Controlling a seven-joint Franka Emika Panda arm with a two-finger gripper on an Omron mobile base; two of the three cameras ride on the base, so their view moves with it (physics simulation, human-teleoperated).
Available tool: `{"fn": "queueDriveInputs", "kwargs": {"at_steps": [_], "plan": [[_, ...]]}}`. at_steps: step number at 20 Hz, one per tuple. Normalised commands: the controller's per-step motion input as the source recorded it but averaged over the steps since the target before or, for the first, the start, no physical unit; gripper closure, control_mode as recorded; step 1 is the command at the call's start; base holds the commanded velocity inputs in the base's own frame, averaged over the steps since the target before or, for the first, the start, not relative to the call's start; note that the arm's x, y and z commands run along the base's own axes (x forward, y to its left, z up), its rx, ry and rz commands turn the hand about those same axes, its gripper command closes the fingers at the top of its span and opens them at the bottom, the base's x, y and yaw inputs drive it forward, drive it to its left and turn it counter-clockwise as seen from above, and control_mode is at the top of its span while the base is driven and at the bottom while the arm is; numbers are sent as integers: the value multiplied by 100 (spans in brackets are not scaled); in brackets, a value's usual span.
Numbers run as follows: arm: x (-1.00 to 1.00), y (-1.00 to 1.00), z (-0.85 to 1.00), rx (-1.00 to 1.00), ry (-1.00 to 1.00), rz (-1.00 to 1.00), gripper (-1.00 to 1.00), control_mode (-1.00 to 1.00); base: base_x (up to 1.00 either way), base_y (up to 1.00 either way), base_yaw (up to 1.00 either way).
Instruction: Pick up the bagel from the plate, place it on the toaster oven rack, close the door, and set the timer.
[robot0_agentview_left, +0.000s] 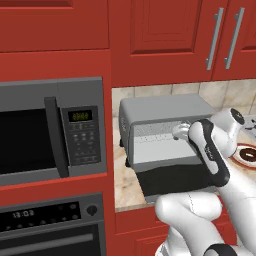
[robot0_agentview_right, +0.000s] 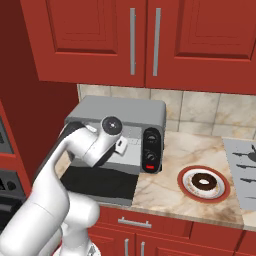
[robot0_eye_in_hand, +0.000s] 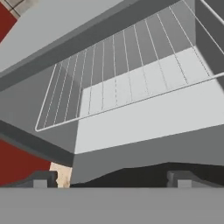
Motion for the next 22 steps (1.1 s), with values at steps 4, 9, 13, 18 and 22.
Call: {"fn": "queueDriveInputs", "kwargs": {"at_steps": [4, 9, 13, 18, 22], "plan": [[33, 0, -9, 10, -8, 2, -100, -100, 0, 0, 0], [25, 0, -17, 7, -9, 0, -100, -100, 0, 0, 0], [14, 0, -16, 9, -1, 0, -100, -100, 0, 0, 0], [19, 0, -8, 9, 9, 0, -100, -100, 0, 0, 0], [24, 0, -7, 9, 1, 0, -100, -100, 0, 0, 0]]}}
